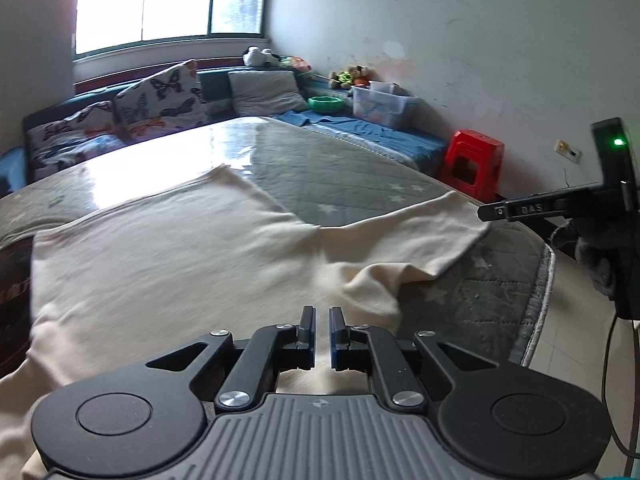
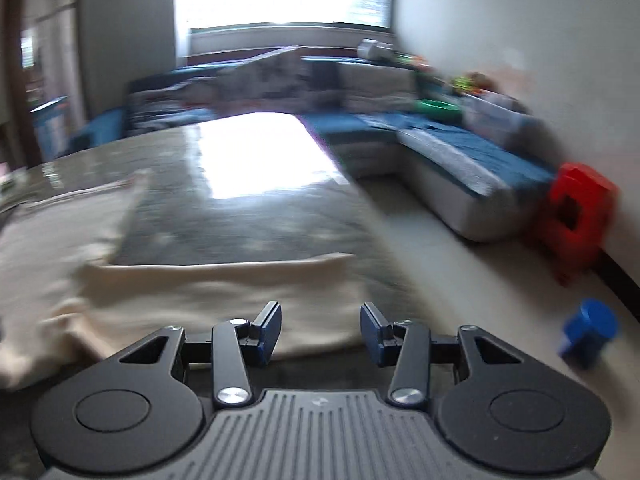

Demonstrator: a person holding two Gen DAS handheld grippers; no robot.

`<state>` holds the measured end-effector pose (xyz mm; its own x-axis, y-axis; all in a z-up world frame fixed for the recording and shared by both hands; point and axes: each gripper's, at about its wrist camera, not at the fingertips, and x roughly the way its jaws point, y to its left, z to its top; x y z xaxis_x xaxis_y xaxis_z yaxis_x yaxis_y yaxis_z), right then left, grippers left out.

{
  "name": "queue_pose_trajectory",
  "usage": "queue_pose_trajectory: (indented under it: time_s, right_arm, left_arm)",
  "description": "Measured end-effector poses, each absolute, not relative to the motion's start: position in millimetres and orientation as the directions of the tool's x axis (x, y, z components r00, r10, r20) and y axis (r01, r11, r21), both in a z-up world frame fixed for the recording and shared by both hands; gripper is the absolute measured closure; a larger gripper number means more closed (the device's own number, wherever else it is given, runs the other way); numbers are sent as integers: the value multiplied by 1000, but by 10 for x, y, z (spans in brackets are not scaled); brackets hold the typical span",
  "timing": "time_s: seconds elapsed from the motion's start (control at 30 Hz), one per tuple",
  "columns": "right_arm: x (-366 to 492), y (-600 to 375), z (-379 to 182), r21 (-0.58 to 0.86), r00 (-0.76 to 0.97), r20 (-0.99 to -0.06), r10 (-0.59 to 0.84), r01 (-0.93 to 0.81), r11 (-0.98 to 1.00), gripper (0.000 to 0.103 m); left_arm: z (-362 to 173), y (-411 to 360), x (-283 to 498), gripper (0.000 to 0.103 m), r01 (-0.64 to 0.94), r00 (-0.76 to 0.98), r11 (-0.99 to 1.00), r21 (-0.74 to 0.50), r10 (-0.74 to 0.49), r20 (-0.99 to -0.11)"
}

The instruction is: Fold clothes

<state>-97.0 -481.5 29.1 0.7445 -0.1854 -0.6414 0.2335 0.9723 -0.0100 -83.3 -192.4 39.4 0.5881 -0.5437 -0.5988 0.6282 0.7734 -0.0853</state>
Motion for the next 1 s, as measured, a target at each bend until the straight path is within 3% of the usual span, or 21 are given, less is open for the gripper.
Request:
queue_pose_trajectory:
  time_s: [0.1, 0.23, 0.4, 0.67, 0.87, 0.93, 1.0]
  right_arm:
    - [-865, -4912, 263, -10, 742, -646, -181, 229, 973, 64]
    - [-725, -5040, 226, -9, 738, -652, -174, 222, 975, 89]
    - [-533, -5180, 200, -19, 738, -653, -173, 213, 977, 96]
    - [-123, -5070, 91, -95, 727, -652, -215, 203, 975, 95]
    - [-188, -4928, 135, -109, 747, -627, -222, 198, 974, 80]
    - [-237, -4867, 210, -95, 762, -616, -201, 181, 979, 77]
    - [-267, -4798, 265, -60, 774, -613, -158, 154, 986, 62]
  left_arm:
    - [369, -2031, -811, 96, 650, 568, 755, -85, -557, -606]
    - [311, -2136, -815, 95, 679, 530, 728, -93, -574, -624]
    - [231, -2214, -835, 96, 702, 504, 707, -81, -574, -645]
    - [197, -2227, -836, 96, 719, 488, 690, -82, -586, -647]
    - [272, -2152, -844, 95, 700, 501, 707, -102, -588, -636]
    - [331, -2111, -866, 86, 686, 518, 720, -106, -585, -624]
    - [391, -2041, -895, 80, 669, 543, 736, -104, -580, -608]
